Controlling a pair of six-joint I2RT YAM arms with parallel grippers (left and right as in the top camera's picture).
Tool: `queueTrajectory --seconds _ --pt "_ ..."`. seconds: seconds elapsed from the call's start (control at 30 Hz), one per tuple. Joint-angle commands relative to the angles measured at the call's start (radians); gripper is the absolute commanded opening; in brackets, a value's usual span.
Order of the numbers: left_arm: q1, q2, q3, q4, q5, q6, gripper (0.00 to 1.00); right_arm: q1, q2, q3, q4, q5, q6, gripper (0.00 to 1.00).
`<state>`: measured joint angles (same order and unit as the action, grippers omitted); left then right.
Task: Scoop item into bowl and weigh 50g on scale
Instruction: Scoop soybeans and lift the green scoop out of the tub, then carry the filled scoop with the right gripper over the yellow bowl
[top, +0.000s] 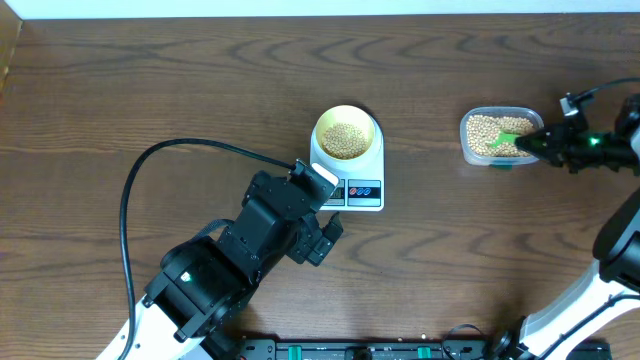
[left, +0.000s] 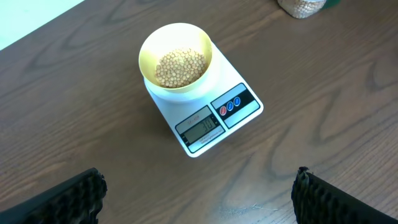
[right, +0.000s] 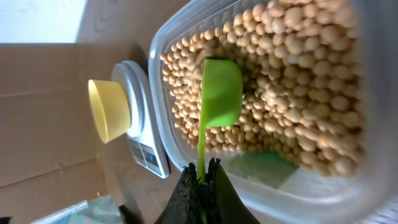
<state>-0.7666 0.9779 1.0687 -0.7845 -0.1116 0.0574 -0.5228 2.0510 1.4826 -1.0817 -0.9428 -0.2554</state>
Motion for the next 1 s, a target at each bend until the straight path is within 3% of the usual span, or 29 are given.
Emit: queueTrajectory --seconds 0.0,0.37,0.97 --pt "0.004 -0.005 0.03 0.001 -0.013 0.014 0.98 -0.043 0.005 -0.006 -0.014 -0.084 -0.091 0.01" --pt "0.004 -0.005 0.03 0.001 -0.013 0.014 0.98 -0.117 0.005 -0.006 -0.139 -0.167 -0.239 0.01" --pt "0.004 -0.005 0.03 0.001 -0.013 0.014 0.98 -0.117 0.005 -0.006 -0.34 -0.403 -0.398 0.01"
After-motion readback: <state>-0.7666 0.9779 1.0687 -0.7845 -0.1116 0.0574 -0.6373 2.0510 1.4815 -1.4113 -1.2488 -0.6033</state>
